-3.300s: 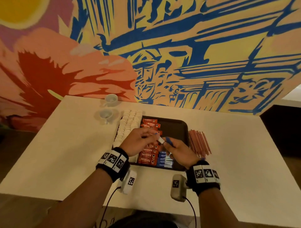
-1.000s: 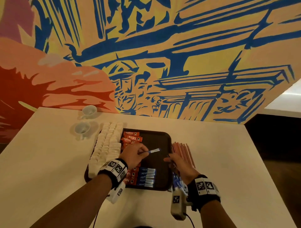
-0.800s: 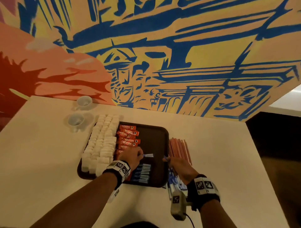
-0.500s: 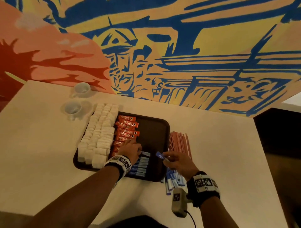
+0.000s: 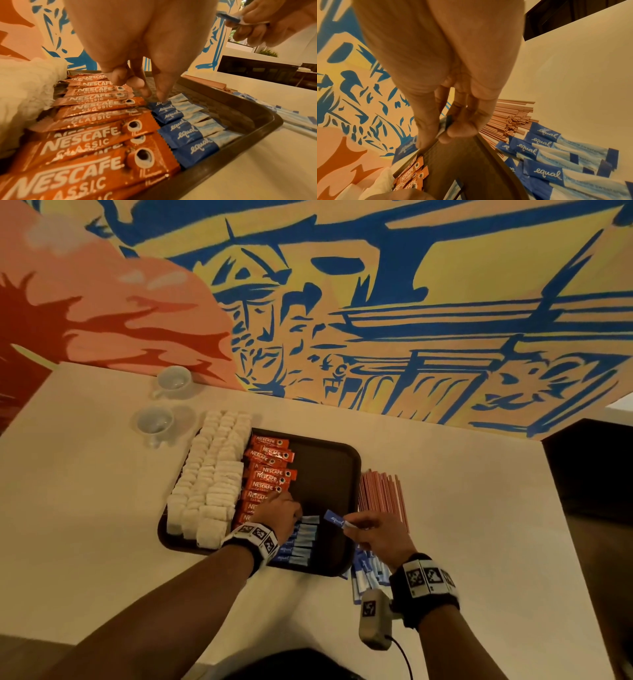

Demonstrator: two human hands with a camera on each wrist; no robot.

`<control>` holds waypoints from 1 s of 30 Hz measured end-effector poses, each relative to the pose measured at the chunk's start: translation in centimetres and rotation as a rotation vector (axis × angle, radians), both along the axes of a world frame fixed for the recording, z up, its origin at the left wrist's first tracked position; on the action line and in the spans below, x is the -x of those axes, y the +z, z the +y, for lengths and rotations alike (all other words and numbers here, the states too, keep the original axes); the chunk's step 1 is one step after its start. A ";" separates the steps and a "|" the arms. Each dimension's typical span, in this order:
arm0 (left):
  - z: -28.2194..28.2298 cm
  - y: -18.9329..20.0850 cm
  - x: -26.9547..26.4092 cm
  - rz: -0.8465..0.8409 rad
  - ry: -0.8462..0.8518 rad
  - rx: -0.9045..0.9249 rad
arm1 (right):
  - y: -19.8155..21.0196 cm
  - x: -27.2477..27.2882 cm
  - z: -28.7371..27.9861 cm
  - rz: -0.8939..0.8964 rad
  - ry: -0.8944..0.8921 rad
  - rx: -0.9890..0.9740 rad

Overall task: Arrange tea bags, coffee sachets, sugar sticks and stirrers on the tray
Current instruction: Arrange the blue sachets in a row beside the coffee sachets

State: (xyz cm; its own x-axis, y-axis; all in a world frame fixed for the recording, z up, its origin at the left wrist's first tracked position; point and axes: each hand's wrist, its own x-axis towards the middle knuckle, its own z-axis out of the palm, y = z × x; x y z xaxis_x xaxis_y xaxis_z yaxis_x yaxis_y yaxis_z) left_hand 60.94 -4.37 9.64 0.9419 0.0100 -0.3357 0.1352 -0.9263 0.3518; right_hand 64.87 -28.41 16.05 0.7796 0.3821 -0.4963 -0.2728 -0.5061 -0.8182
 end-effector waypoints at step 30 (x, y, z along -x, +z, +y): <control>-0.7 9.2 3.2 -0.261 -0.262 0.166 | 4.0 5.5 -2.4 -0.156 -0.219 0.274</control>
State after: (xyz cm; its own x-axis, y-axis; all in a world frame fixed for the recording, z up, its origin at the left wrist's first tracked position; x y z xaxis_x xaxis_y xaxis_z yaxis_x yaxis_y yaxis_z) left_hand 57.75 -5.02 18.85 0.9591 -0.2763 -0.0613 -0.2120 -0.8450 0.4909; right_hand 59.39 -30.77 20.03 0.9023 0.0681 -0.4257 -0.2813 -0.6554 -0.7010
